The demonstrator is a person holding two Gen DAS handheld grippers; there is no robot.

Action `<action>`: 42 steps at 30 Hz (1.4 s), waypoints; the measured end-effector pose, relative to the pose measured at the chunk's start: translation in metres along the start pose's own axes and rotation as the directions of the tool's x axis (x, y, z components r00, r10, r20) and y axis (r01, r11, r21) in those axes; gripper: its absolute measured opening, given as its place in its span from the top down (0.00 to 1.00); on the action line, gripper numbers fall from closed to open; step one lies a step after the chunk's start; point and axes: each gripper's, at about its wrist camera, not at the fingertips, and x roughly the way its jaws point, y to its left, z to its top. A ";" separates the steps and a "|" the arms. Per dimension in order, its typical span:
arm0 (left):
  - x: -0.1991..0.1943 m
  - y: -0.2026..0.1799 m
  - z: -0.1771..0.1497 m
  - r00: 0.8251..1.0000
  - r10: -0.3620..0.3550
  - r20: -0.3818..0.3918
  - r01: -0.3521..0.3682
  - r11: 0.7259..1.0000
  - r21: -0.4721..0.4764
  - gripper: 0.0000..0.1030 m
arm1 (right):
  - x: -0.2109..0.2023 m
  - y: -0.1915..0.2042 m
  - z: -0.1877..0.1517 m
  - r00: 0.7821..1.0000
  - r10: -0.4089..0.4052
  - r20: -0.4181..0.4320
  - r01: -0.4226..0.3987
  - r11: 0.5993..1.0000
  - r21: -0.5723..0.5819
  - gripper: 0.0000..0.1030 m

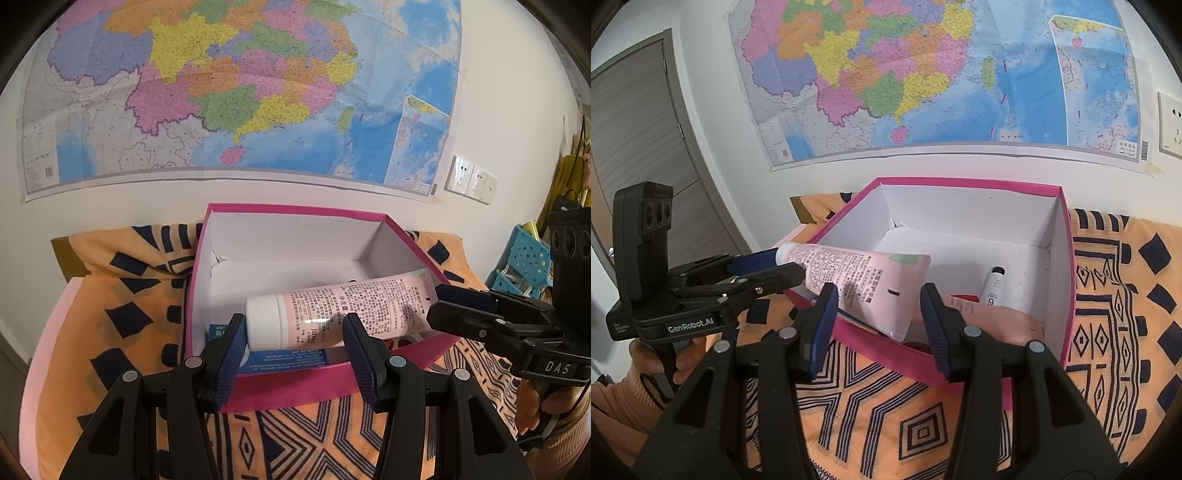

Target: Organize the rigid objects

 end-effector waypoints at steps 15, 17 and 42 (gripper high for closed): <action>0.004 0.001 0.002 1.000 0.002 -0.005 -0.002 1.000 0.000 0.48 | 0.005 -0.003 0.001 1.000 -0.003 -0.009 0.003 1.000 0.005 0.52; 0.005 0.001 0.003 1.000 0.002 -0.007 -0.002 1.000 -0.001 0.48 | 0.006 -0.004 0.001 1.000 -0.004 -0.010 0.004 1.000 0.005 0.52; 0.016 0.005 0.004 1.000 0.002 -0.030 -0.003 1.000 -0.013 0.48 | 0.012 -0.007 0.004 1.000 -0.009 -0.027 0.010 1.000 0.011 0.52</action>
